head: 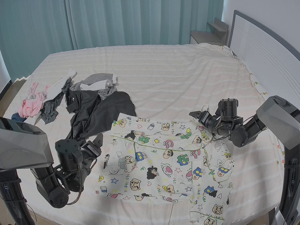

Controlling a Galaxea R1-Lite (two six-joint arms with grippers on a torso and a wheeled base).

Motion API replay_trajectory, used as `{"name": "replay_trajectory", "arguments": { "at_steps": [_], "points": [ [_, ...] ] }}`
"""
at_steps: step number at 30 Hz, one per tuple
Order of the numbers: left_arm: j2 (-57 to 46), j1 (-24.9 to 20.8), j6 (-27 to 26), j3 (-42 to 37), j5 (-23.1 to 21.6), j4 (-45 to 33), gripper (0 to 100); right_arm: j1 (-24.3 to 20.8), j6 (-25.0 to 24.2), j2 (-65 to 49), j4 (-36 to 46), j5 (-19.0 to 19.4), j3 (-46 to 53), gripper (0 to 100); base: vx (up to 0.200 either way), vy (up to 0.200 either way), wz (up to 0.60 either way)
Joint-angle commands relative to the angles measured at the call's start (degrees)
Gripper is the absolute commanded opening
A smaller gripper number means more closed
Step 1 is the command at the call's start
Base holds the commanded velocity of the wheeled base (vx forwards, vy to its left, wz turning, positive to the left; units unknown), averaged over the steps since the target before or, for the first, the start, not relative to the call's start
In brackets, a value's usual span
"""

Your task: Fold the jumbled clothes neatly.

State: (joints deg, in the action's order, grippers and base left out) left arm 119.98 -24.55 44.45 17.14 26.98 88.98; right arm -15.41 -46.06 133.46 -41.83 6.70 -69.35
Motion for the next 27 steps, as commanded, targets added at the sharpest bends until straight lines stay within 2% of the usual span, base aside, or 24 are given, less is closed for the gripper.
{"name": "replay_trajectory", "arguments": {
  "at_steps": [1,6,10,16,19,22,24,27],
  "points": [
    [-0.1,0.21,0.03,0.0,0.0,1.02,100,3.37,0.18,4.61,1.92,-1.78,-9.05,100,0.0,0.0,0.0],
    [-0.01,0.73,0.03,0.09,0.0,1.02,100,6.8,0.09,7.25,3.86,-3.36,-17.4,100,0.0,0.0,0.0],
    [-0.01,0.73,0.03,0.09,0.0,1.02,100,7.85,0.18,7.78,1.92,-4.68,-20.56,100,0.0,0.0,0.0],
    [0.25,1.35,0.11,0.09,-0.17,1.02,100,8.11,0.18,3.82,-2.21,-4.51,-19.24,100,0.0,0.0,0.0],
    [0.69,1.79,0.11,0.09,-0.26,1.02,100,7.94,0.27,1.1,-2.3,-4.42,-16.69,100,0.0,0.0,0.0],
    [0.87,1.88,-0.15,-0.7,-1.67,1.02,100,7.67,1.06,-4.35,-2.3,-4.07,-6.76,100,0.0,0.0,0.0],
    [0.52,1.96,-0.77,-2.37,-4.3,1.02,100,7.59,1.85,-7.08,-2.38,-3.72,-1.4,100,0.0,0.0,0.0],
    [-0.01,3.63,-4.54,-6.42,-13.44,1.02,100,7.67,4.13,-13.67,-2.91,-1.34,10.2,100,0.0,0.0,0.0]
  ]
}}
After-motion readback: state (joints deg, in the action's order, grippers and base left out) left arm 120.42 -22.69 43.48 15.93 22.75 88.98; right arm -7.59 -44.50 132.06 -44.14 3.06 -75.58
